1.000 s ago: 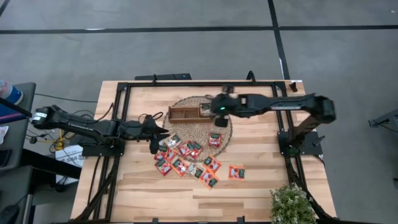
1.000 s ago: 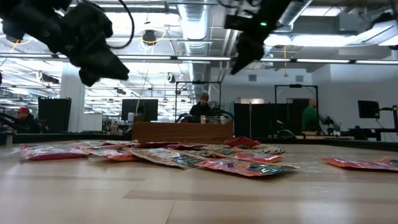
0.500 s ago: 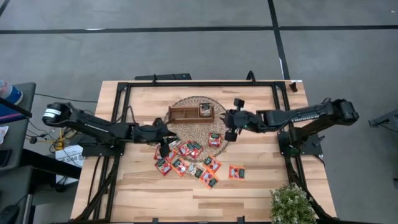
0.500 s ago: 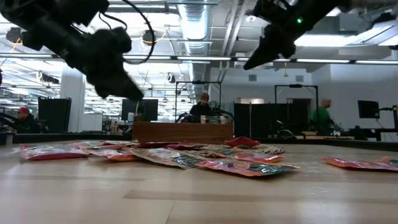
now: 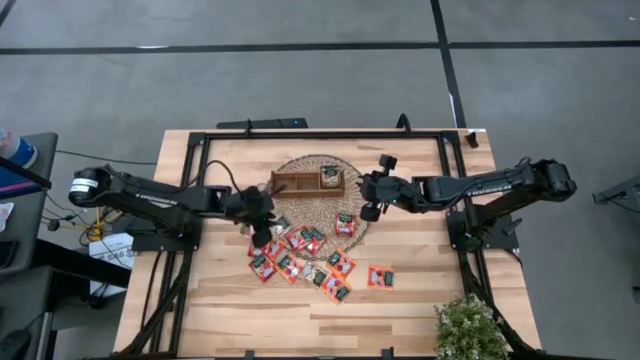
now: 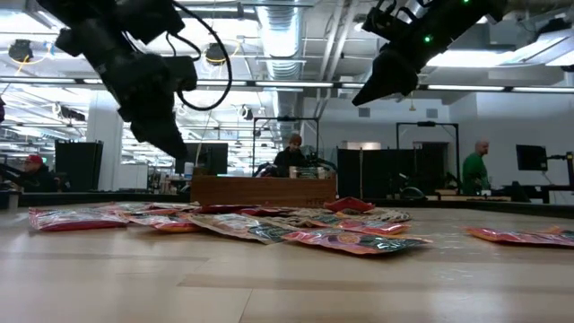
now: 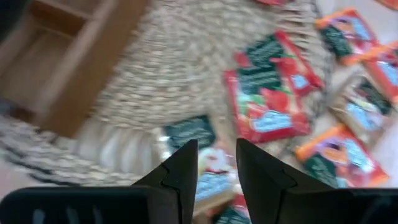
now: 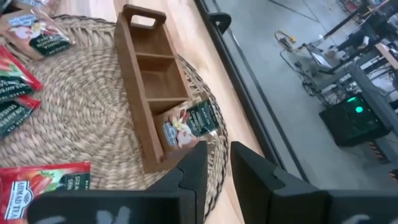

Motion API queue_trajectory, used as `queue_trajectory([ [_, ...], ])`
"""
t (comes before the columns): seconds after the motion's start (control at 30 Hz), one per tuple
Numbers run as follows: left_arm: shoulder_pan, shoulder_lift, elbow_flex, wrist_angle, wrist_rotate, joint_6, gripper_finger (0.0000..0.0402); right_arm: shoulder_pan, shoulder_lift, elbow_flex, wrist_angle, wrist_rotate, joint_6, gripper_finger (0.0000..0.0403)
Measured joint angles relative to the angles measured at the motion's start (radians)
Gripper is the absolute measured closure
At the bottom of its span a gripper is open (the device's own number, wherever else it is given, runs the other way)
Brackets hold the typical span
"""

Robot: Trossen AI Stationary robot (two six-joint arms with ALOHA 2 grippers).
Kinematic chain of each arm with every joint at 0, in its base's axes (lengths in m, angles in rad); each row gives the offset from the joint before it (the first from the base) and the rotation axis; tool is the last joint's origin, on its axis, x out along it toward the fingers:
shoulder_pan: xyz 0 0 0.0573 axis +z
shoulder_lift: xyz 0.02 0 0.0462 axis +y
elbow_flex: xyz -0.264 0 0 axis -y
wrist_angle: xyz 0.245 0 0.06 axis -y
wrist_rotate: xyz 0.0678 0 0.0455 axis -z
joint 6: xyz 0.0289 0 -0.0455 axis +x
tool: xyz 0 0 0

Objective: Pick & Place Tea
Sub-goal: Put the top right brown tea bag into the right section of the wooden organizer

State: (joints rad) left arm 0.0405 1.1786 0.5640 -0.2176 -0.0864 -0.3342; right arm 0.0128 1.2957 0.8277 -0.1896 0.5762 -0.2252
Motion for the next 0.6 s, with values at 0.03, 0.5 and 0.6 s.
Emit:
queue_trajectory([
  [0.03, 0.016, 0.001, 0.000, 0.002, 0.002, 0.004, 0.0300, 0.000, 0.000, 0.000, 0.001, 0.000, 0.002, 0.0339],
  [0.5, 0.072, 0.222, -0.001, 0.119, 0.003, 0.074, 0.0300, 0.020, 0.000, 0.000, 0.011, -0.005, 0.045, 0.0339],
  [0.6, 0.078, 0.261, -0.002, 0.124, -0.014, 0.059, 0.0300, 0.033, 0.000, 0.000, 0.011, -0.005, 0.040, 0.0339],
])
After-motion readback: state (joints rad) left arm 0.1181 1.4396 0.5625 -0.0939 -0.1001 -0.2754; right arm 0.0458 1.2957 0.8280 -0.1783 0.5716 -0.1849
